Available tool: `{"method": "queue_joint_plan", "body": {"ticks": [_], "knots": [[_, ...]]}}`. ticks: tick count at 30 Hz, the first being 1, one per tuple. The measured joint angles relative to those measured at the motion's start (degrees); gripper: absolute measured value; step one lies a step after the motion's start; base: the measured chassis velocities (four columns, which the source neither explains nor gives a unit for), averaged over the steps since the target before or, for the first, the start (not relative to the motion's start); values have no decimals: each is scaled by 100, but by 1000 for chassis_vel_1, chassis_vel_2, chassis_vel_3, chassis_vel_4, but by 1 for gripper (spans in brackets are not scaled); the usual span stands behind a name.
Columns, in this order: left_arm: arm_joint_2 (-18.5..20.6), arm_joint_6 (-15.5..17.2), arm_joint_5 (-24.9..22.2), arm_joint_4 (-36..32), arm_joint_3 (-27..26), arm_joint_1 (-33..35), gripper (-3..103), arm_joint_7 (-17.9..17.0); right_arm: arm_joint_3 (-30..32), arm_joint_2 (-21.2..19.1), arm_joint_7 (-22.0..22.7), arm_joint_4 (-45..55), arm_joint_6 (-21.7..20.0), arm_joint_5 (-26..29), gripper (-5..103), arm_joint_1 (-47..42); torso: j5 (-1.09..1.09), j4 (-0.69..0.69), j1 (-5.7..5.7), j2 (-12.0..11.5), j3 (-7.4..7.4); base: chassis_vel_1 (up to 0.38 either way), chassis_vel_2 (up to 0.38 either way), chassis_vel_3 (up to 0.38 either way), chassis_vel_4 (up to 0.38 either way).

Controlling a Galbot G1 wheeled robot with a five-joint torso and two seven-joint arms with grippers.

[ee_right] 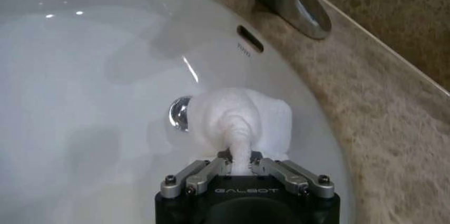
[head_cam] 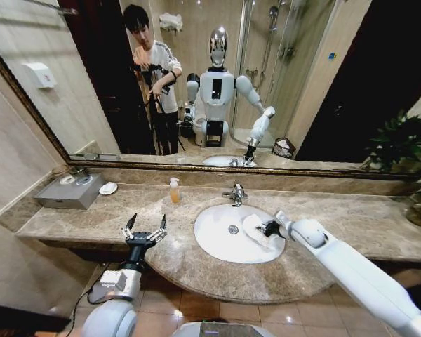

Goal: Pick up the towel from the sink counter and wipe the mirror surface.

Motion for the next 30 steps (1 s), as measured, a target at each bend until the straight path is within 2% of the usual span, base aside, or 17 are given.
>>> {"method": "queue_joint_plan", "body": {"ticks": [4,8,13,16,20,24,27,30], "knots": [[0,0,0,0,0,0,100,0,-163,80,-4,-238,116,-101,10,66,0,-1,0,0,0,0,0,0,0],[0,0,0,0,0,0,100,0,-151,141,26,-321,297,-195,10,-252,4,-2,0,0,0,0,0,0,0],[0,0,0,0,0,0,100,0,-44,-3,159,182,422,-172,10,-874,1,-4,-1,0,-1,0,0,0,0],[0,0,0,0,0,0,100,0,-45,-53,206,496,325,-135,10,-951,0,-4,-2,1,-1,0,0,0,0],[0,0,0,0,0,0,100,1,-113,3,305,438,252,-83,10,-686,3,2,-1,1,-1,0,0,0,0],[0,0,0,0,0,0,100,0,-181,56,280,-22,325,-146,10,-326,1,1,-1,0,0,0,0,0,0],[1,0,0,0,0,0,100,0,-227,194,276,-651,712,-450,10,-1,1,-2,-1,0,0,0,0,0,0],[0,0,0,0,0,0,100,0,-222,281,281,-856,827,-559,10,77,4,0,0,0,0,0,0,0,0]]}}
